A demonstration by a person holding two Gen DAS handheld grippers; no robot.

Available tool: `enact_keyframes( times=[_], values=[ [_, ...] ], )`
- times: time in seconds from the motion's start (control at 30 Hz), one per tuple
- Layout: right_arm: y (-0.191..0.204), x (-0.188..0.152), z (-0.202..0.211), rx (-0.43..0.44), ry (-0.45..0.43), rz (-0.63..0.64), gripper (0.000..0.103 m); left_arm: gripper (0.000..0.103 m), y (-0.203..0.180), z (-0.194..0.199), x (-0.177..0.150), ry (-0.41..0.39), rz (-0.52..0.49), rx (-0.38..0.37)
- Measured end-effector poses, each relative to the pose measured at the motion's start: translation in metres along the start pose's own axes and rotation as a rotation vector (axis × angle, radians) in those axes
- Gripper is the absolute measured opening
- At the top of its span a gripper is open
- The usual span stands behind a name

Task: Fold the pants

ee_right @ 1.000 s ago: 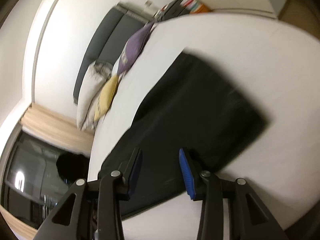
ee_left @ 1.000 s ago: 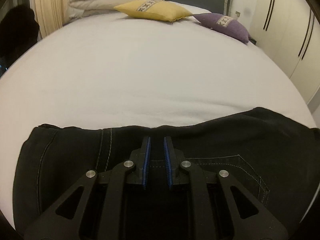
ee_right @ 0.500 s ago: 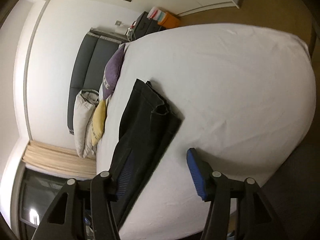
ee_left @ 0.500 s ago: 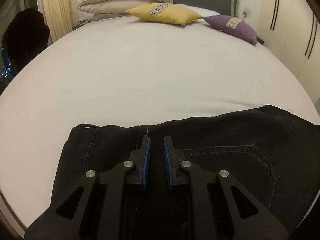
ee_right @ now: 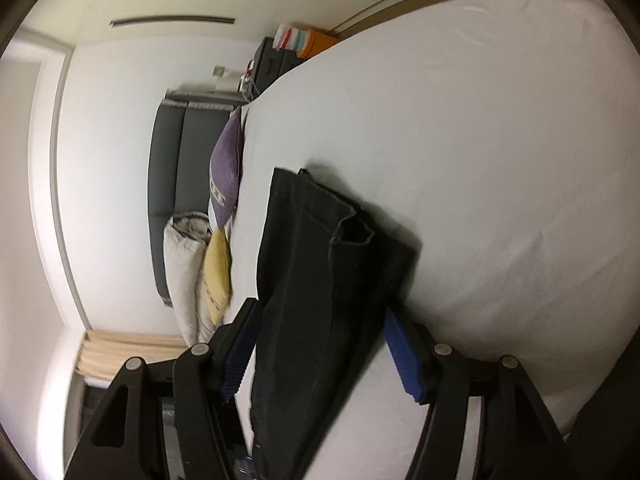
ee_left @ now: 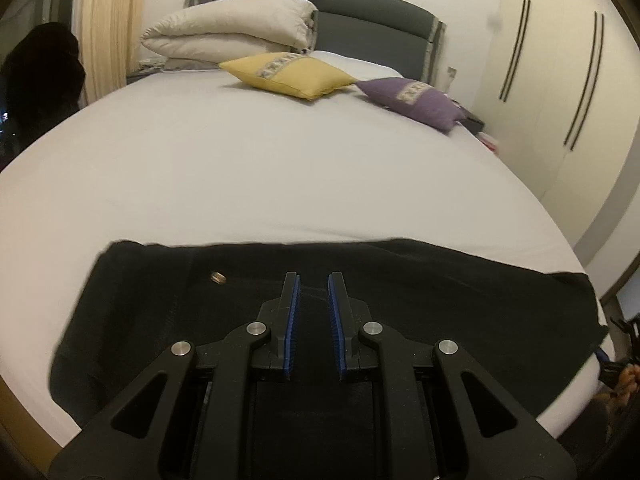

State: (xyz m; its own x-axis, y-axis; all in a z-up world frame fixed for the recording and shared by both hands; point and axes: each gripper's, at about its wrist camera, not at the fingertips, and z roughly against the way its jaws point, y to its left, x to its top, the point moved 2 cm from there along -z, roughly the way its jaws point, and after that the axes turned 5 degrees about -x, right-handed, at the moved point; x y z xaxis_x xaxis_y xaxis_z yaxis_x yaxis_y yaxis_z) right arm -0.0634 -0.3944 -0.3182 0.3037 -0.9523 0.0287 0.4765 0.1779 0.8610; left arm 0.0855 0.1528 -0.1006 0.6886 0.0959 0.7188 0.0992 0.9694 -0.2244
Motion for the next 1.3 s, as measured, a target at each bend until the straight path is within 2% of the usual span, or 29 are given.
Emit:
enact_keyframes(
  times=[0.2, 0.4, 0.43, 0.53, 0.63, 0.77, 0.87, 1.3],
  values=[
    [0.001, 0.008, -0.002, -0.024, -0.03, -0.047, 0.064, 0.014, -0.042, 0.001, -0.024, 0.045, -0.015, -0.048],
    [0.007, 0.008, -0.007, -0.042, -0.047, -0.028, 0.064, 0.014, -0.073, -0.007, -0.04, 0.073, -0.019, -0.093],
    [0.008, 0.008, -0.007, -0.042, -0.049, -0.028, 0.06, 0.014, -0.078, -0.006, -0.042, 0.076, -0.024, -0.102],
    [0.002, 0.008, -0.007, -0.051, -0.047, -0.046, 0.024, 0.014, -0.09, -0.01, -0.046, 0.088, -0.034, -0.121],
    [-0.007, 0.007, -0.005, -0.035, -0.048, -0.065, 0.015, 0.014, -0.1, -0.008, -0.052, 0.096, -0.033, -0.136],
    [-0.007, 0.005, 0.0, -0.013, -0.056, -0.057, 0.011, 0.014, -0.103, -0.009, -0.057, 0.109, -0.014, -0.146],
    [-0.001, 0.002, 0.006, -0.006, -0.072, -0.034, 0.011, 0.014, -0.104, -0.02, -0.048, 0.106, -0.009, -0.149],
    [0.019, -0.004, 0.013, -0.071, -0.115, 0.085, 0.009, 0.014, -0.12, -0.036, -0.046, 0.138, 0.005, -0.189]
  ],
)
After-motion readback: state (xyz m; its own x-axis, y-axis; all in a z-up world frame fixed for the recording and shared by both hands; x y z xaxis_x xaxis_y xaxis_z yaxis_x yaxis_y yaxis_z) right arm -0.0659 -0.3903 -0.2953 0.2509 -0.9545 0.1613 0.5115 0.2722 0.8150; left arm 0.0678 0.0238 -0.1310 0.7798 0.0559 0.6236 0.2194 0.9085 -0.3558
